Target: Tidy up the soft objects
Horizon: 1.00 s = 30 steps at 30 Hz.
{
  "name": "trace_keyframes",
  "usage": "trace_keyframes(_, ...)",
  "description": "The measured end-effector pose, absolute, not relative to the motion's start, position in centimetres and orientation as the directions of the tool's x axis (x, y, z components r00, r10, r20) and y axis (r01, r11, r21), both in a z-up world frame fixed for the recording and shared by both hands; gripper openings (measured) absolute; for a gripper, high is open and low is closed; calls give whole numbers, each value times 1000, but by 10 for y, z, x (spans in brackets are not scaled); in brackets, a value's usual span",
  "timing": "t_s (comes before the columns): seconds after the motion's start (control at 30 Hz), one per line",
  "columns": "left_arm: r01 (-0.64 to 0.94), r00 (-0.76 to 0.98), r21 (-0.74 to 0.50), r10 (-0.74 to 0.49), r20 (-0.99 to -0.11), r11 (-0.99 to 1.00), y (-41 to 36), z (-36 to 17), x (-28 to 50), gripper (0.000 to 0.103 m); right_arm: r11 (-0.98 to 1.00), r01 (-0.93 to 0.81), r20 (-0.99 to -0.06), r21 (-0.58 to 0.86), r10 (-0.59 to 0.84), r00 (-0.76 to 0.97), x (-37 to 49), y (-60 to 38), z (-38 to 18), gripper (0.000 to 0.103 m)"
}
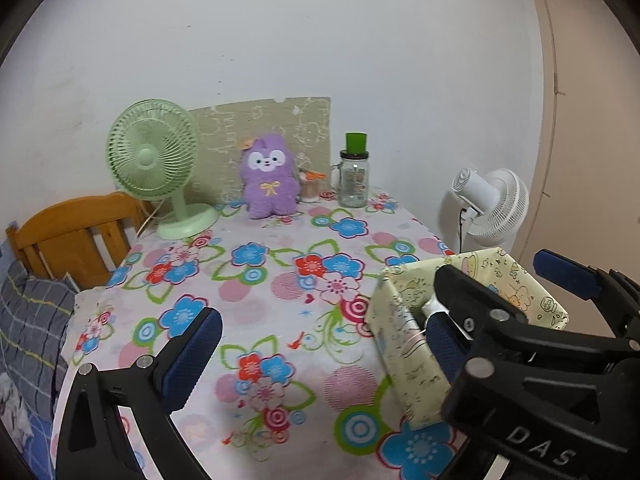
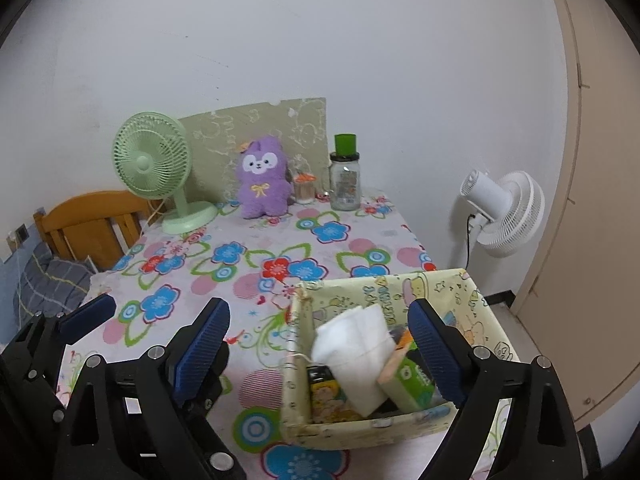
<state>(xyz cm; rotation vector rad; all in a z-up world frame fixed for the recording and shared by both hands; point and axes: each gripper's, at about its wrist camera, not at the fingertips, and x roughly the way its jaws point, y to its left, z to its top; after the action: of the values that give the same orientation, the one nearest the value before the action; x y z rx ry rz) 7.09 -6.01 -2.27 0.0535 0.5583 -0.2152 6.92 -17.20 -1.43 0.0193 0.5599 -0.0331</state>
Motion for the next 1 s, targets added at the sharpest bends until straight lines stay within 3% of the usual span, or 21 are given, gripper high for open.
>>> trace_keyframes(0.37, 121, 868, -21, -116, -483, 992, -11, -9, 52, 103, 1000, 8, -476, 13, -1, 879, 50, -144, 1, 98)
trace_keyframes(1.0, 70, 891, -18, -70, -448, 997, 21, 0, 28, 103, 1000, 12, -437, 15, -5, 899, 31, -133, 12, 100)
